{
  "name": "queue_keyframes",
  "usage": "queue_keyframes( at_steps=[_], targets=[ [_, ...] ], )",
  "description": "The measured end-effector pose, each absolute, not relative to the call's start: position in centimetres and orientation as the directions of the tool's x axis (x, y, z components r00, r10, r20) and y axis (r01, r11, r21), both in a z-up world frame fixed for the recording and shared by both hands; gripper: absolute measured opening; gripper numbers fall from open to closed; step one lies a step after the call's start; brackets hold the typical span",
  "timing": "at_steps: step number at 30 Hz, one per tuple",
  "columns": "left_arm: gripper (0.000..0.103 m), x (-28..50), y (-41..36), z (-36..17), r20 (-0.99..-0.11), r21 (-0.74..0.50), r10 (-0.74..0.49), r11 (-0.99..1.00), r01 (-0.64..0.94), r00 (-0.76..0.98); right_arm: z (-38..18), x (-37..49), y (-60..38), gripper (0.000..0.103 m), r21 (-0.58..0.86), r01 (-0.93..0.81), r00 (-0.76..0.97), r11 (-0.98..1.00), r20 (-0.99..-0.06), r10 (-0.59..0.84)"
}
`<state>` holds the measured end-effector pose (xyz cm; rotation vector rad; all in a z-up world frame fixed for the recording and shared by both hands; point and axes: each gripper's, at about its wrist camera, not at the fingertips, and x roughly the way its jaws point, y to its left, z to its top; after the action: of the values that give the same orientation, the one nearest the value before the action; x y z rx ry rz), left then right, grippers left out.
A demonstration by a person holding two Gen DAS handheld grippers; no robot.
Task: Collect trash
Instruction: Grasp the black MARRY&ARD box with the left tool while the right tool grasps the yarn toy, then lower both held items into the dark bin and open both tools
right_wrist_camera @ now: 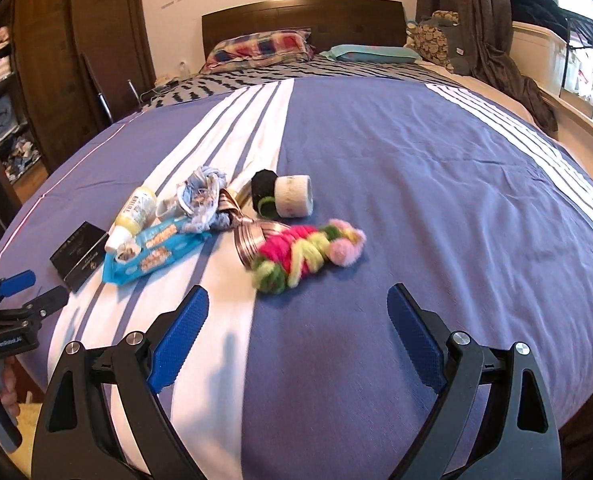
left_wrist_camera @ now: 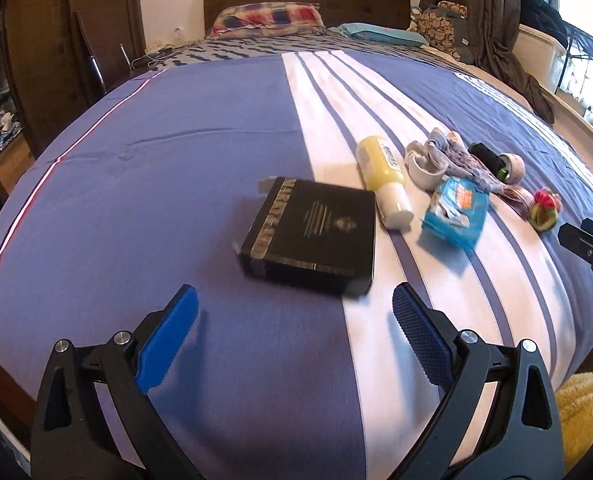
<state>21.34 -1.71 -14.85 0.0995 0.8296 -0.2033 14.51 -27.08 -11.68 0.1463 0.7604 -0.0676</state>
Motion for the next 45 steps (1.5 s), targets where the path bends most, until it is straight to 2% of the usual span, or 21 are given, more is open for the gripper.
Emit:
queue_keyframes(
  at_steps=[5,12,16,20,22,25,33,45],
  targets=[
    [0.093,23.7,-2.1,-15.4,-0.747,0.022,-0.127,0.976,0.215,0.652,-11.8,15.2,-27.3,0.081,0.143,0.117,0.731,0.983,-0.683,0.013],
    [0.090,25.4,-3.4,-15.8,-0.743,0.036,-0.144,0.967,0.254,0.653,-12.2,16.7,-27.3,0.074,0.142,0.125,0.721,0.982,-0.693,0.008],
    [0.075,25.6,-3.9,-16.2,-0.743,0.035,-0.160,0.961,0.276,0.651,-12.8,17.2,-27.8,0.060,0.148,0.139,0.713,0.979,-0.701,0.005],
    [0.074,25.5,-4.1,-16.2,-0.739,0.038,-0.164,0.958,0.284,0.654,-13.0,17.0,-28.2,0.048,0.136,0.130,0.712,0.982,-0.702,0.002],
    [0.073,25.4,-4.1,-16.2,-0.737,0.041,-0.163,0.958,0.284,0.656,-13.2,17.0,-27.9,0.034,0.092,0.128,0.702,0.987,-0.712,-0.024],
    [0.071,24.8,-4.4,-16.2,-0.736,0.046,-0.161,0.957,0.285,0.658,-13.9,17.1,-27.6,0.026,0.039,0.132,0.697,0.990,-0.714,-0.065],
    [0.069,22.0,-3.8,-15.8,-0.736,0.025,-0.174,0.959,0.283,0.654,-13.0,14.6,-28.0,0.023,0.088,0.113,0.718,0.990,-0.696,-0.020],
    [0.069,13.0,-3.3,-13.9,-0.699,-0.017,-0.219,0.957,0.291,0.681,-10.9,7.0,-25.1,0.023,0.135,0.016,0.751,0.991,-0.656,0.077]
  ],
)
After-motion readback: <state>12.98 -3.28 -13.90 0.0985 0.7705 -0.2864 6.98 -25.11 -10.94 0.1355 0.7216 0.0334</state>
